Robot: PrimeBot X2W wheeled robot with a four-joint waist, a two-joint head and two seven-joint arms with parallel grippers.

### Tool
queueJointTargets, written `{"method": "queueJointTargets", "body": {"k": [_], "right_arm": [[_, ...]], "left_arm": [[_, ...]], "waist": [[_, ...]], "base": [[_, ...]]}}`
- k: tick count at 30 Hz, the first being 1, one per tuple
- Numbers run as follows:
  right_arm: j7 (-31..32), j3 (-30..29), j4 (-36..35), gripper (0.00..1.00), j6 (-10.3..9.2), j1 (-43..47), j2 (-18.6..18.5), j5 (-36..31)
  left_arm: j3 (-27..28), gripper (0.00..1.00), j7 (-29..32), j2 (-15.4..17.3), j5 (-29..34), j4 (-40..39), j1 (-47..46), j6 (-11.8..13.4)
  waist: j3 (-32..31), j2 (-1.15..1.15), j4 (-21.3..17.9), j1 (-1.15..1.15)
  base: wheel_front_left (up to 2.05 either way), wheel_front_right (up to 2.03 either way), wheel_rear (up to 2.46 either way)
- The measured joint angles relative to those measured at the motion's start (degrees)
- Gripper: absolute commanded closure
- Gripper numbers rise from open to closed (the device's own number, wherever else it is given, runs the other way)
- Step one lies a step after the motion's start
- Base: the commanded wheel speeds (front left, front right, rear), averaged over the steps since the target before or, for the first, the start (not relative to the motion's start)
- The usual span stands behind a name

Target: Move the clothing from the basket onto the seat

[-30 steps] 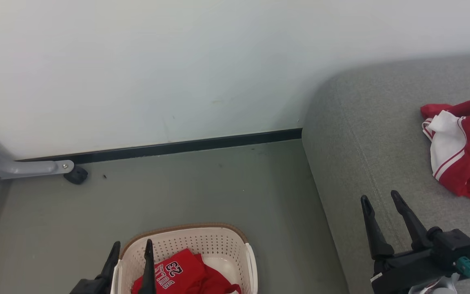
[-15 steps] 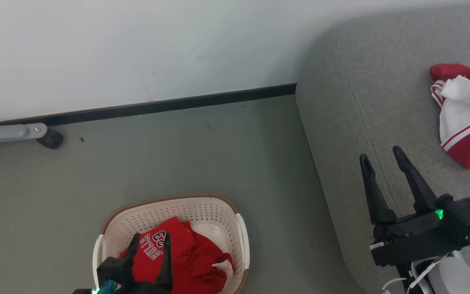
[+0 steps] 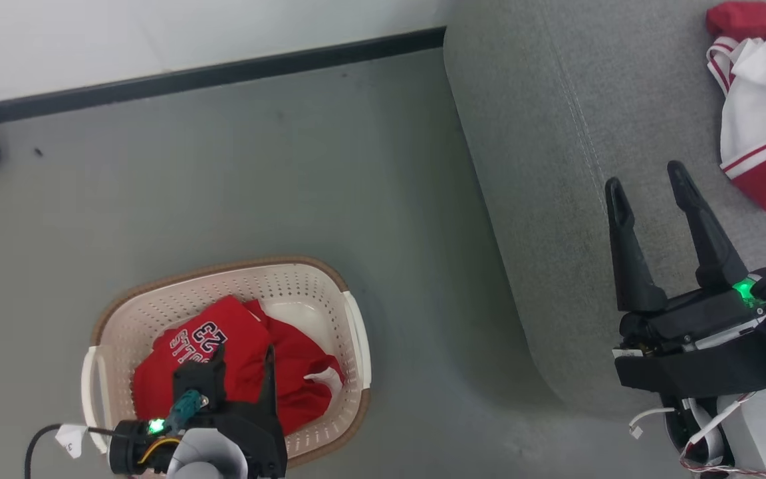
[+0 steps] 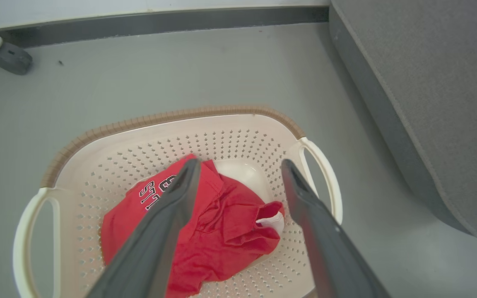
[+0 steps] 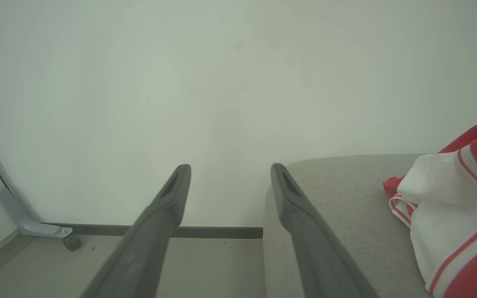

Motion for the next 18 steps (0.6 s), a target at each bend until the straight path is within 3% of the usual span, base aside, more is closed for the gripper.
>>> {"method": "queueJointTargets", "body": {"k": [7,18], "right_arm": [[-0.01,-0.59,-4.44,0.0,-0.26,-1.46,0.12,0.01],[-0.15,-0.9,-11.94,0.0,-1.07,-4.26,1.68,0.26]], "left_arm": [[0.59,0.0,1.59,1.18,0.03,5.5,-5.13,-0.09],[4.2,0.0,4.04,6.22,0.32,11.71,-13.5,-0.07]], "waist": [[5.72,0.0,-3.18,0.0],[16.0,0.0,-8.33,0.0]], "base": [[0.0,0.0,0.0],[0.0,0.0,0.0]]}}
